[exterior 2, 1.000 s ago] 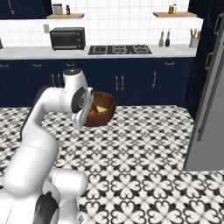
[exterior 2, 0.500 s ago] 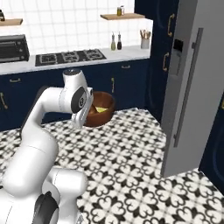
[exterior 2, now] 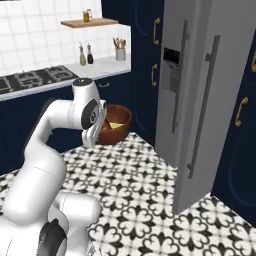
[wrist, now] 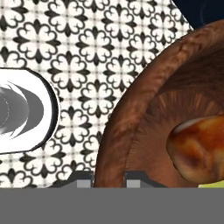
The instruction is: Pick the chicken drumstick and lemon wedge from their plates and place them in the bowl. Then put the bowl in the fridge.
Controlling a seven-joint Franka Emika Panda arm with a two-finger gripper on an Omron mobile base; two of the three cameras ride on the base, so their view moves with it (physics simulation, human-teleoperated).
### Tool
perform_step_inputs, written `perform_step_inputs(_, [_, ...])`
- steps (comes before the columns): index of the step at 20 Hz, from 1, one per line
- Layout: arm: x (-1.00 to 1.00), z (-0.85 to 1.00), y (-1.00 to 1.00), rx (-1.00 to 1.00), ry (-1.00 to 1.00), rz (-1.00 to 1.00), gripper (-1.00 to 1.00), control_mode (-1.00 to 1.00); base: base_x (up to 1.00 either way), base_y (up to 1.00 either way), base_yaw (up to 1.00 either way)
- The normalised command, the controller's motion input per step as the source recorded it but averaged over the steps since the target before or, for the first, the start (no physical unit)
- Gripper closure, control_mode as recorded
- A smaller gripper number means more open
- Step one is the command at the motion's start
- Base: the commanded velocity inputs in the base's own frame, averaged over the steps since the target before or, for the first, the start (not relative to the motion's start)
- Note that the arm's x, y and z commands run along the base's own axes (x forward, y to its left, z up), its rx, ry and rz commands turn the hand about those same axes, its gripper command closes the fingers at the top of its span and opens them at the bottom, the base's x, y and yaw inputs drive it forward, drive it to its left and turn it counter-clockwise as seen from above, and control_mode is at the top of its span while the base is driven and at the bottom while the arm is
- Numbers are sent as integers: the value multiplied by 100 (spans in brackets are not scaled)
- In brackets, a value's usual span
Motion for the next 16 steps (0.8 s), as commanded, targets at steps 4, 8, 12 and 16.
perform_step_inputs(4, [0,0,0,0,0,0,100,100,100,74,-51])
perform_step_inputs(8, [0,0,0,0,0,0,100,100,94,75,-58])
perform_step_inputs(12, [0,0,0,0,0,0,100,100,83,72,-63])
perform_step_inputs(16, [0,0,0,0,0,0,100,100,81,66,-64])
